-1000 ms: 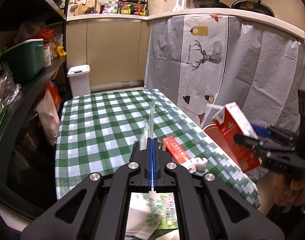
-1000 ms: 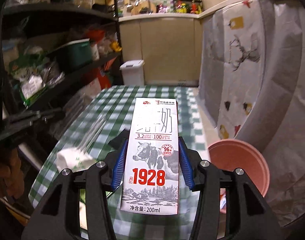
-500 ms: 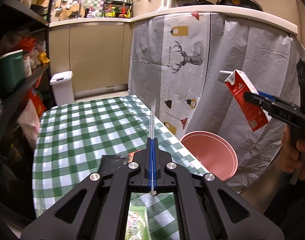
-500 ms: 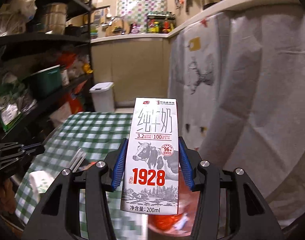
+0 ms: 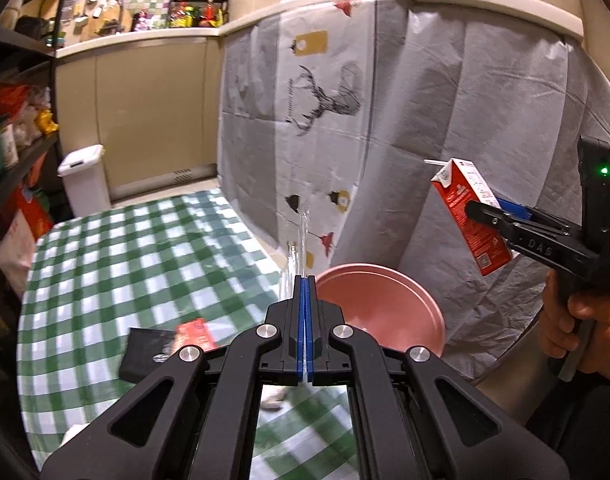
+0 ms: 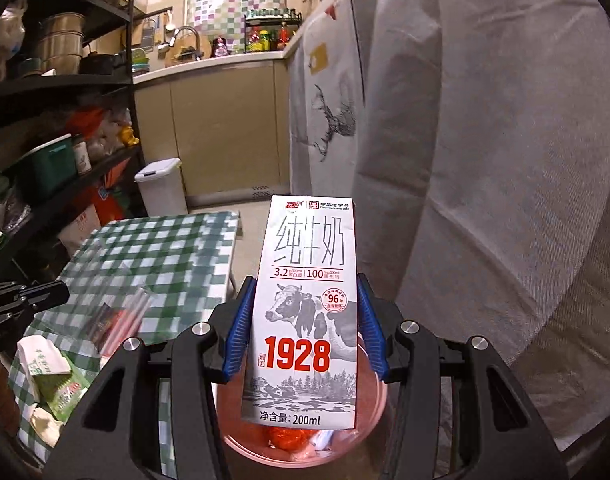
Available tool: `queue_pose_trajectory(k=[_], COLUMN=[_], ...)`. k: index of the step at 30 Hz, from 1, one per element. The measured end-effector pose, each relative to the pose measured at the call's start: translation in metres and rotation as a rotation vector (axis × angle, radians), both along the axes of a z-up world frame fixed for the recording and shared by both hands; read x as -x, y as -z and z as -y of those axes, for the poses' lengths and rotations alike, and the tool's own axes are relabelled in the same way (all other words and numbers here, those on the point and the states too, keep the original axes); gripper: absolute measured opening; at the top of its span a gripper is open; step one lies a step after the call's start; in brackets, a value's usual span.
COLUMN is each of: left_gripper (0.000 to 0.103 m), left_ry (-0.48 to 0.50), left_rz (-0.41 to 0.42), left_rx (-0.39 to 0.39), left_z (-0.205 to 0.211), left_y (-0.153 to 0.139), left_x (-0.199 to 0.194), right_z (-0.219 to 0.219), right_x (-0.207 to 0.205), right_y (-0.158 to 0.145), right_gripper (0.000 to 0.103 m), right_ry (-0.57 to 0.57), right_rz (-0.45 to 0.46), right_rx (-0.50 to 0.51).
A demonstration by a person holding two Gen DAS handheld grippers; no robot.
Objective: Collect trash
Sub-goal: 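Carry the straw with the left gripper while the right gripper carries the carton over the pink bin, then open the left gripper over the bin while the right gripper opens, dropping the carton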
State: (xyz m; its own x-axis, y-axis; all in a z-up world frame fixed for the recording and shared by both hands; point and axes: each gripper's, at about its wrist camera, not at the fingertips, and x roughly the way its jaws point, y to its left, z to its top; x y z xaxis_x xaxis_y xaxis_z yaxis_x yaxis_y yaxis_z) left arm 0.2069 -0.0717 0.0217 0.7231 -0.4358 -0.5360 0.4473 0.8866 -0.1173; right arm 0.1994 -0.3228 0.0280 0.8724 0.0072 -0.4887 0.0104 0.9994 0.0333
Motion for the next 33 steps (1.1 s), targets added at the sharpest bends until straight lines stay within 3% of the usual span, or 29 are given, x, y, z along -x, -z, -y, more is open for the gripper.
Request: queue_pose_trajectory(k=[22, 24, 26, 33], left_gripper=[0.000, 0.005, 0.034, 0.036], left_ry=[0.099, 0.095, 0.079, 0.062], left_rz=[-0.079, -0.082, -0.086, -0.074], left_rx=[-0.048, -0.055, -0.056, -0.063], left_z=[0.114, 0.118, 0.120, 0.114], left_y=[0.042, 0.044, 0.045, 0.044], left_x=[-0.040, -0.042, -0.044, -0.043], right_z=[0.012, 0.013, 0.014, 0.019], right_x=[-0.028, -0.028, -0.030, -0.029], right_y=[0.036, 0.036, 0.037, 0.034], right_gripper=[0.050, 0.051, 0.063, 0.066], right_ry=[-0.003, 0.004, 0.011, 0.023], right_rz=[-0.099, -0.096, -0.100, -0.089], right_rx=[0.024, 0.022, 0.022, 0.020])
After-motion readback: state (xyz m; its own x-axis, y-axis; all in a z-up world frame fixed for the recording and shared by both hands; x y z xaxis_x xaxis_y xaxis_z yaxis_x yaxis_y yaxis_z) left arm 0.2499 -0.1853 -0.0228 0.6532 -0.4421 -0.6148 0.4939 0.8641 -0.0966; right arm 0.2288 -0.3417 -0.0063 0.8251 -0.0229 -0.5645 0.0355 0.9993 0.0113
